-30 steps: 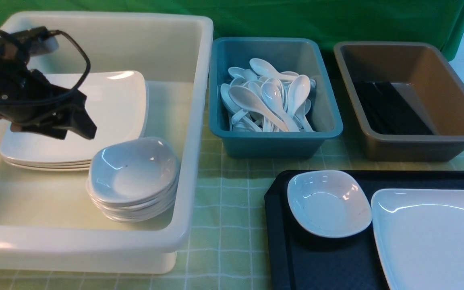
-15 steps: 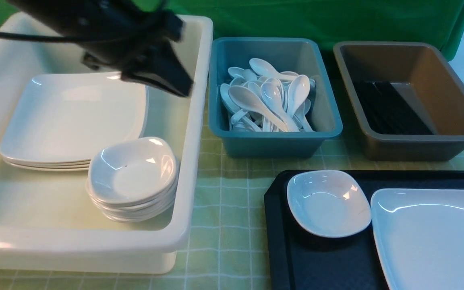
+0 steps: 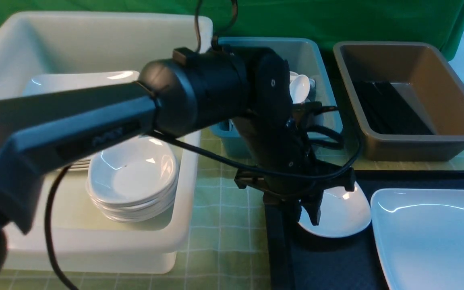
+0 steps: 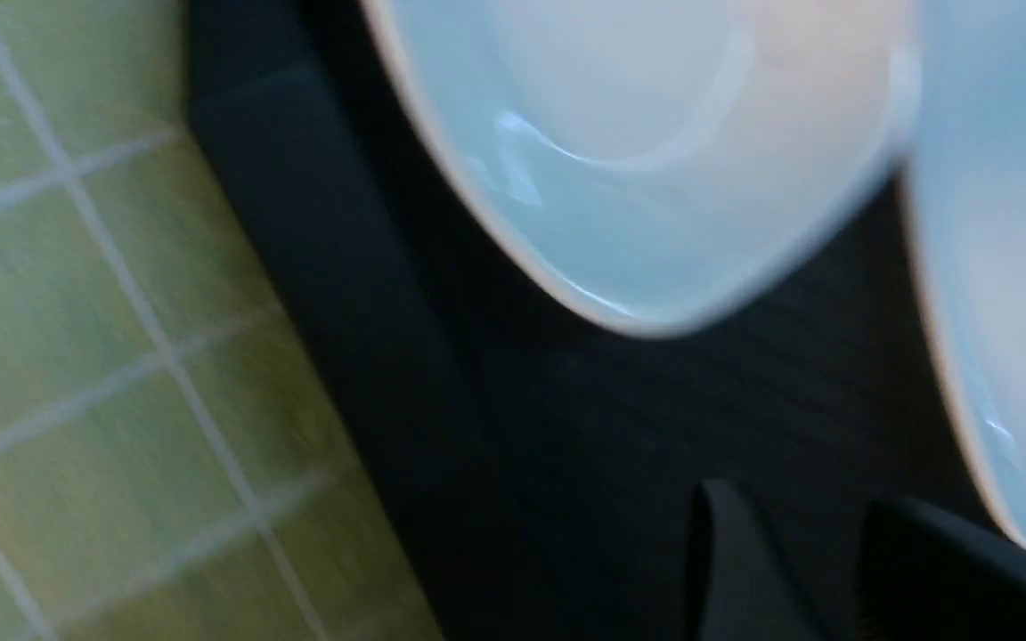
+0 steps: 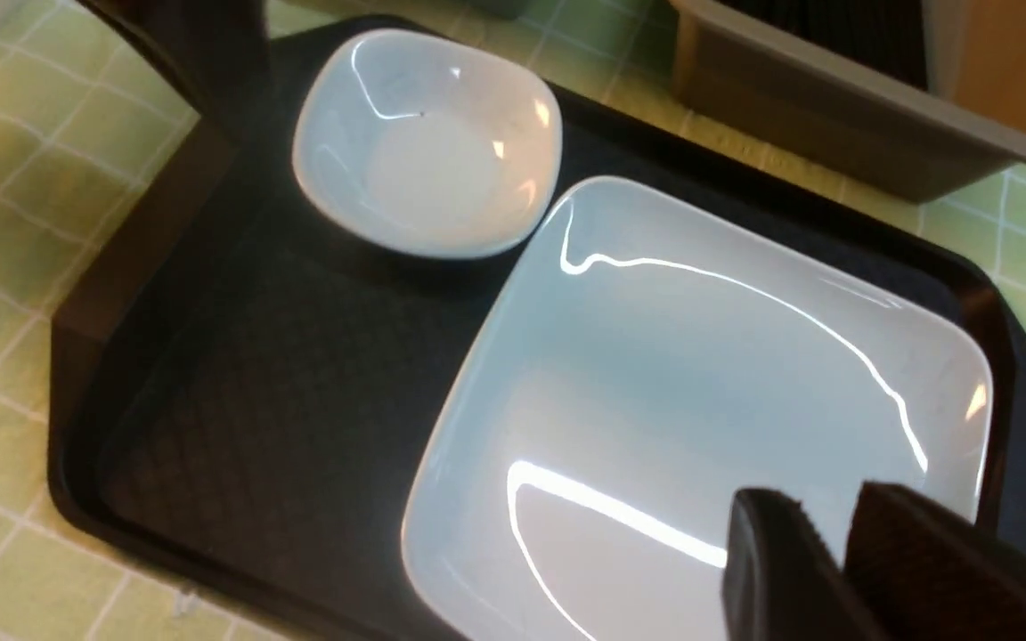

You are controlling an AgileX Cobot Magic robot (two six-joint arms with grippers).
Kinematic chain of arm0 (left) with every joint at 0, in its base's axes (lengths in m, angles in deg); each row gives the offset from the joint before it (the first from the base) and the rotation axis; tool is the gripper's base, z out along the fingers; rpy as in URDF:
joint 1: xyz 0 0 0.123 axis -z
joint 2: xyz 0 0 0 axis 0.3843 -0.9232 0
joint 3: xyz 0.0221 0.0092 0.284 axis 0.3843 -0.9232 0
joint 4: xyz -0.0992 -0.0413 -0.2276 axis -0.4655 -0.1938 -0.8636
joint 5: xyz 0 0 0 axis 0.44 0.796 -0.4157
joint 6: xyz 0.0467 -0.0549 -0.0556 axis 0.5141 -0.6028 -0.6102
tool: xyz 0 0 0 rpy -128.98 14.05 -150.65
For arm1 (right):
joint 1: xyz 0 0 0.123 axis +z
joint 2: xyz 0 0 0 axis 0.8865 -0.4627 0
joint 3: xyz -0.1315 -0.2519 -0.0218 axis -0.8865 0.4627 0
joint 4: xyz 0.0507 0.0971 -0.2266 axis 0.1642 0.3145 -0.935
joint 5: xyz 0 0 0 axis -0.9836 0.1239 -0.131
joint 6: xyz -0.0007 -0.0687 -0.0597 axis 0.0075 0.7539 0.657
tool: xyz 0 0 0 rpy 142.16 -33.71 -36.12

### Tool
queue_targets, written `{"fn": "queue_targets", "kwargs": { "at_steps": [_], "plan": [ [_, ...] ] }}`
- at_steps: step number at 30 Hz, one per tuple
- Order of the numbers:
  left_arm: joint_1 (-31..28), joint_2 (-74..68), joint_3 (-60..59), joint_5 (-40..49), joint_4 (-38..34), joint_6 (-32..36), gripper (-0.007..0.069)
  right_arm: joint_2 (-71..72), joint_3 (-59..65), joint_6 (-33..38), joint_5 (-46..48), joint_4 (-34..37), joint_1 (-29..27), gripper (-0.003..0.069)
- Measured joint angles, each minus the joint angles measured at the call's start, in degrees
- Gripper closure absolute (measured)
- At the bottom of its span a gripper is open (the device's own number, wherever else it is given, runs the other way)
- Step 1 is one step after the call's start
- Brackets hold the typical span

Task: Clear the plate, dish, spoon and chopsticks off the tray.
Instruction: Use the left arm to grab a small plate from the dinner plate

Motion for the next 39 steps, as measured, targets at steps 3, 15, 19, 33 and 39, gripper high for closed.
{"fn": "queue_targets", "kwargs": {
  "at_steps": [3, 15, 19, 33, 39],
  "plan": [
    [-1.2, -2.6, 0.0, -2.4, 1.4, -0.6, 0.0319, 0.0, 0.0, -0.5, 0.1, 0.0, 0.0, 0.0533],
    [-3.3, -6.3, 0.0, -11.4, -3.7, 1.6, 0.0237, 0.0, 0.0, -2.2, -0.3, 0.0, 0.0, 0.0532],
    [-3.3, -6.4, 0.0, -13.0, -5.2, 2.0, 0.0237, 0.0, 0.0, -2.5, -0.4, 0.0, 0.0, 0.0532],
    [-3.4, -8.5, 2.1, -8.5, -3.2, 2.4, 0.0287, 0.0, 0.0, -2.6, -0.6, 0.0, 0.0, 0.0517],
    [-3.4, -8.4, 4.8, -3.9, -1.6, 1.9, 0.0287, 0.0, 0.0, -2.6, -0.6, 0.0, 0.0, 0.0510]
  ]
}}
